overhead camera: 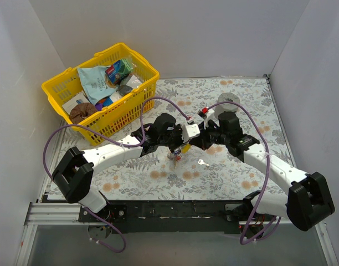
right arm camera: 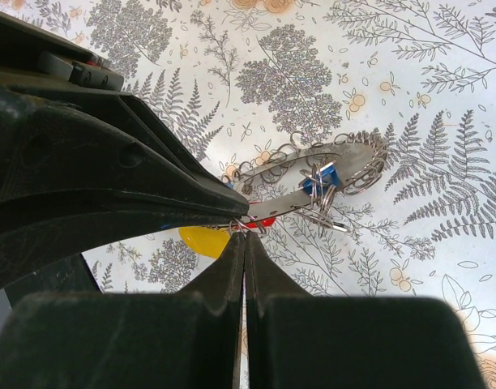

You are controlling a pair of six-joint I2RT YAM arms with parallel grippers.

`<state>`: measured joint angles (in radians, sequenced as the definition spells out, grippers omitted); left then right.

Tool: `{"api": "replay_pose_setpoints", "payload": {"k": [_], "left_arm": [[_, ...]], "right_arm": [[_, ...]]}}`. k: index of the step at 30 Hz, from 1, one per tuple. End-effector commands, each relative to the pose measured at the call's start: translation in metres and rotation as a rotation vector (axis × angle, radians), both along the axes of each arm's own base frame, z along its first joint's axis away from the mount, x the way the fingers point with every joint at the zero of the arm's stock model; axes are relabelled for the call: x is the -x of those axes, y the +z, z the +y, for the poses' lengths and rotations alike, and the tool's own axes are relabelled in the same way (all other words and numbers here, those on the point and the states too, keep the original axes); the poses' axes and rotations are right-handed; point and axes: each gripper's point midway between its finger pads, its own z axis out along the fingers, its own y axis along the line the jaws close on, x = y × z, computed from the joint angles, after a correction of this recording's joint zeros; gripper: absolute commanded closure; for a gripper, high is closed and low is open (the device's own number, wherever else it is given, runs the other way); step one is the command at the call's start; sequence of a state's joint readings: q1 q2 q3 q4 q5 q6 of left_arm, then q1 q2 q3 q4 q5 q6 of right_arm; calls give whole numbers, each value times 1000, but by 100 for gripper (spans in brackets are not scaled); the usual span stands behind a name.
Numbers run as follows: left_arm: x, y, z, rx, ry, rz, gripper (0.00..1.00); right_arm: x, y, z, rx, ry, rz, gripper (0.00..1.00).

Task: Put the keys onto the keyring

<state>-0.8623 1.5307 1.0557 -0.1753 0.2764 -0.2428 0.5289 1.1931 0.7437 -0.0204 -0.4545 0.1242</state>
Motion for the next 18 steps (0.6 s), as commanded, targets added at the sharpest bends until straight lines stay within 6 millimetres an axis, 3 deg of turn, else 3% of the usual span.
{"api": "replay_pose_setpoints", "payload": {"k": [1, 18], "left_arm": [[2, 27, -7, 60, -22, -44, 100], [12, 27, 2, 77, -28, -43, 100]], "right_arm": [[-12, 6, 2, -4, -25, -45, 99], [-21, -3, -5, 6, -95, -17, 99]]}}
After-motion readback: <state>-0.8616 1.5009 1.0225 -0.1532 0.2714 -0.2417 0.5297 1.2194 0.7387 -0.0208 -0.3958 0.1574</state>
